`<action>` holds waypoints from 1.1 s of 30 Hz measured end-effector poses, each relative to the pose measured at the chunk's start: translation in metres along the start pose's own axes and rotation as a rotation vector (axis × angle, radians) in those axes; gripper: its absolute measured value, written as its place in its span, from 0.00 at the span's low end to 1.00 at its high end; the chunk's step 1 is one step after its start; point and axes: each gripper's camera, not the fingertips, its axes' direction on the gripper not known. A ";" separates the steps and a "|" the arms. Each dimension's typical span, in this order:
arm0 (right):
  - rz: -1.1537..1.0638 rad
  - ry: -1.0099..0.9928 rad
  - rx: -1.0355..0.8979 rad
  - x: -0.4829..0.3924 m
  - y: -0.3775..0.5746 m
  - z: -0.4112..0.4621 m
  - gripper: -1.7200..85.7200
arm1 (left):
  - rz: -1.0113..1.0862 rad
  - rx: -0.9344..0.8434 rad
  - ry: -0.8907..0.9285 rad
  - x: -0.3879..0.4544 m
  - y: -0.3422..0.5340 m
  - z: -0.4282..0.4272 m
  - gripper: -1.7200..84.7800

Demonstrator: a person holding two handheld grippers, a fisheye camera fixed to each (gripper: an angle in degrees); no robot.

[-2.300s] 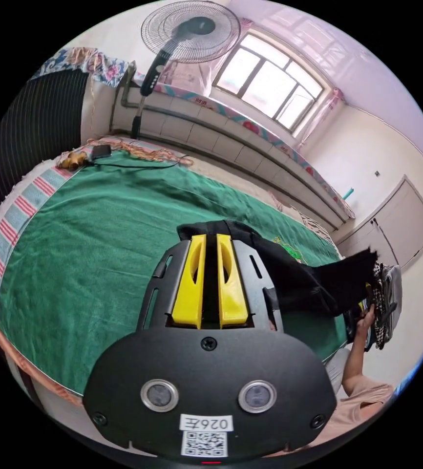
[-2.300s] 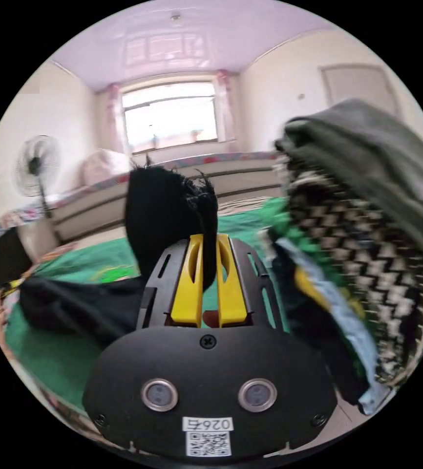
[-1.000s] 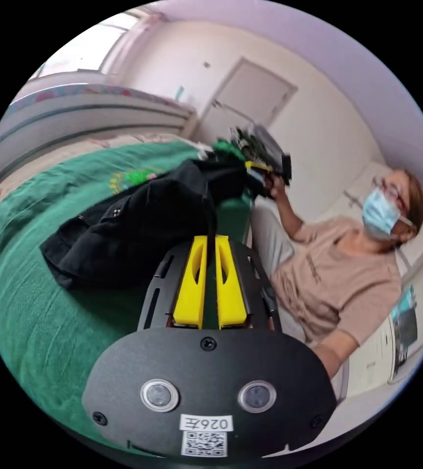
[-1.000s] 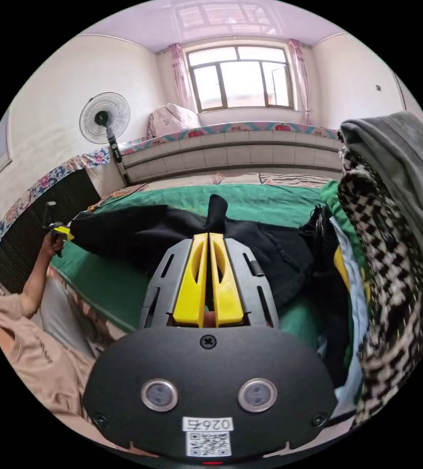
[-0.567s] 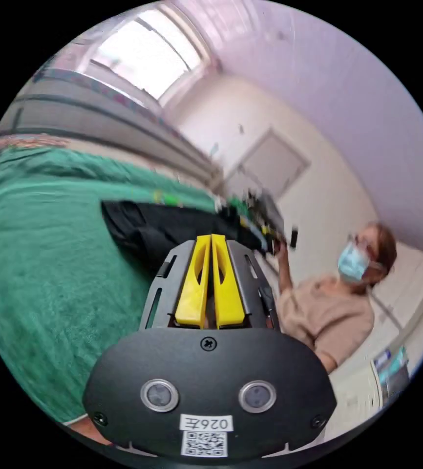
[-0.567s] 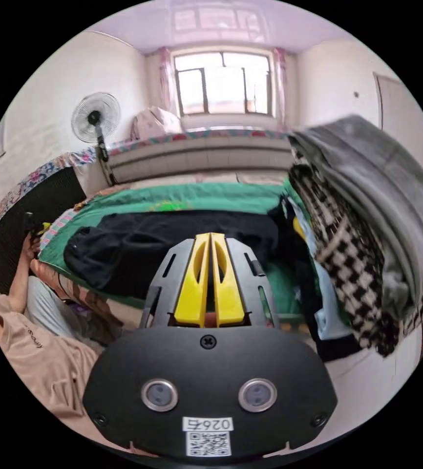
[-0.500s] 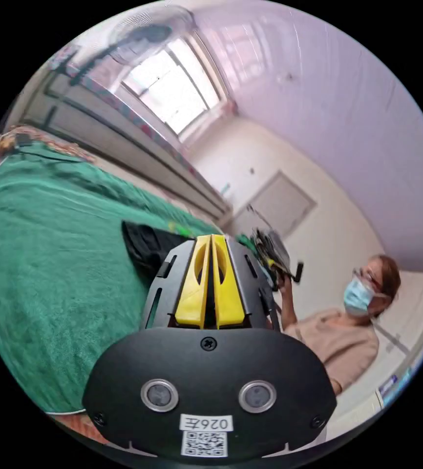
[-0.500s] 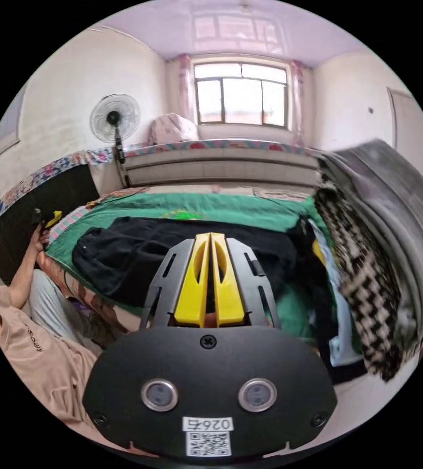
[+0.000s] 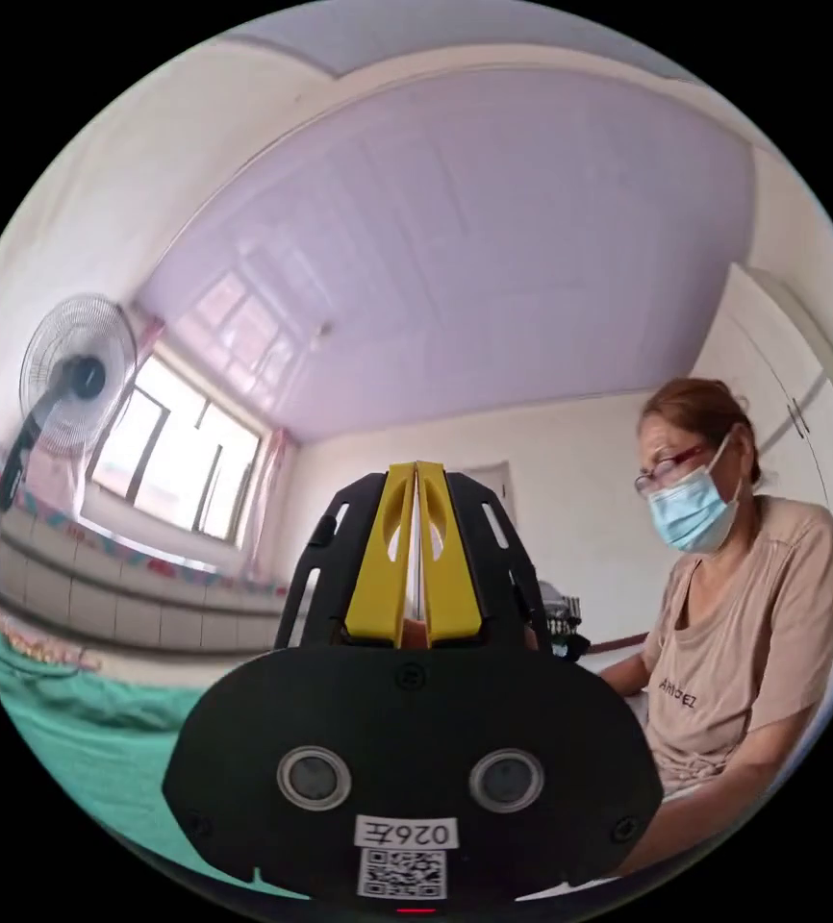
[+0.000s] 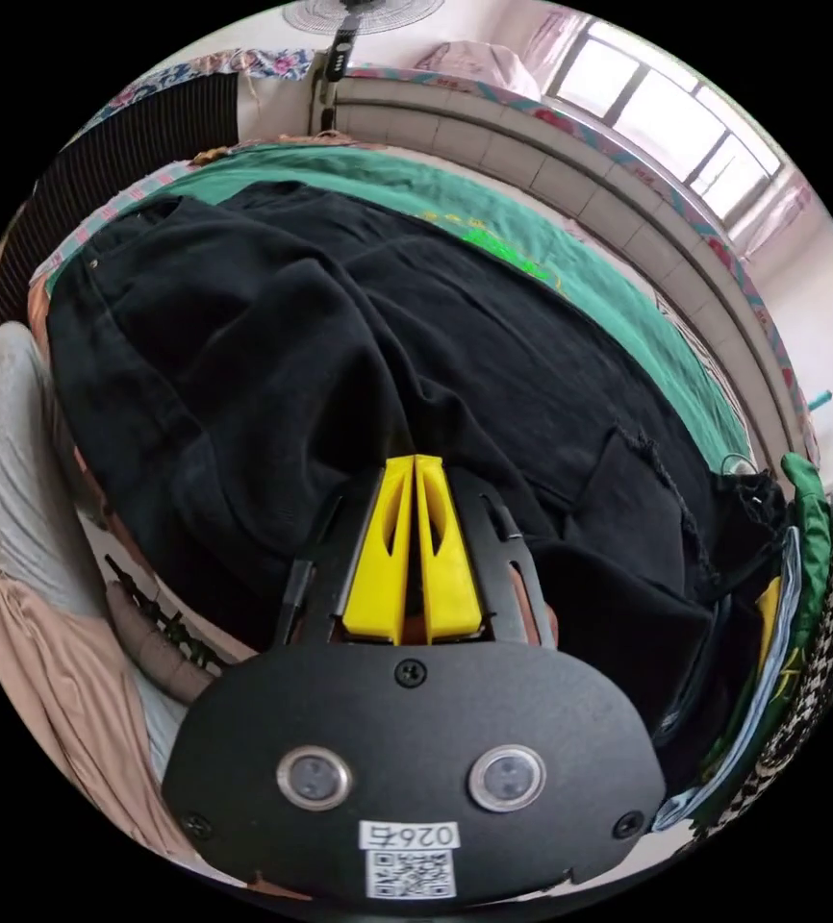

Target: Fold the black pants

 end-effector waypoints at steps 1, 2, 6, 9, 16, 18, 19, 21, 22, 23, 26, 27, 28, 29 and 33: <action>-0.012 0.000 -0.015 -0.001 0.001 -0.002 0.01 | 0.021 0.043 0.006 0.008 0.000 -0.003 0.01; -0.019 0.000 -0.017 -0.001 0.002 -0.008 0.01 | 0.072 0.134 0.019 0.023 0.002 -0.008 0.01; 0.081 0.002 0.029 0.005 0.013 -0.019 0.01 | 0.064 0.188 0.273 0.029 -0.006 0.009 0.06; 0.035 0.036 -0.008 0.007 0.005 -0.024 0.01 | 0.047 -0.058 0.050 0.025 -0.012 0.045 0.13; -0.015 0.026 0.005 0.028 0.012 -0.036 0.00 | -0.195 -0.800 -0.540 -0.109 0.047 0.145 0.14; 0.037 0.051 0.068 0.045 0.019 -0.057 0.00 | -0.322 -0.952 -0.647 -0.163 0.084 0.158 0.16; 0.059 0.058 0.102 0.052 0.022 -0.064 0.00 | -0.351 -0.968 -0.668 -0.174 0.093 0.159 0.16; 0.167 0.058 0.221 0.084 0.032 -0.090 0.00 | -0.482 -1.002 -0.697 -0.214 0.127 0.167 0.19; 0.191 0.051 0.250 0.094 0.035 -0.095 0.00 | -0.513 -1.011 -0.700 -0.223 0.135 0.171 0.19; 0.243 0.037 0.298 0.114 0.040 -0.103 0.00 | -0.554 -1.045 -0.707 -0.240 0.151 0.183 0.21; 0.319 0.001 0.320 0.161 0.041 -0.103 0.00 | -0.576 -1.203 -0.744 -0.274 0.191 0.229 0.22; 0.343 -0.006 0.317 0.175 0.040 -0.098 0.00 | -0.573 -1.272 -0.735 -0.285 0.206 0.249 0.23; 0.350 -0.010 0.317 0.181 0.039 -0.095 0.00 | -0.573 -1.300 -0.736 -0.290 0.213 0.258 0.23; 0.353 -0.018 0.310 0.189 0.037 -0.087 0.00 | -0.575 -1.340 -0.731 -0.300 0.226 0.276 0.23; 0.307 0.019 0.244 0.201 0.016 -0.053 0.00 | -0.446 -1.428 -0.774 -0.307 0.241 0.330 0.15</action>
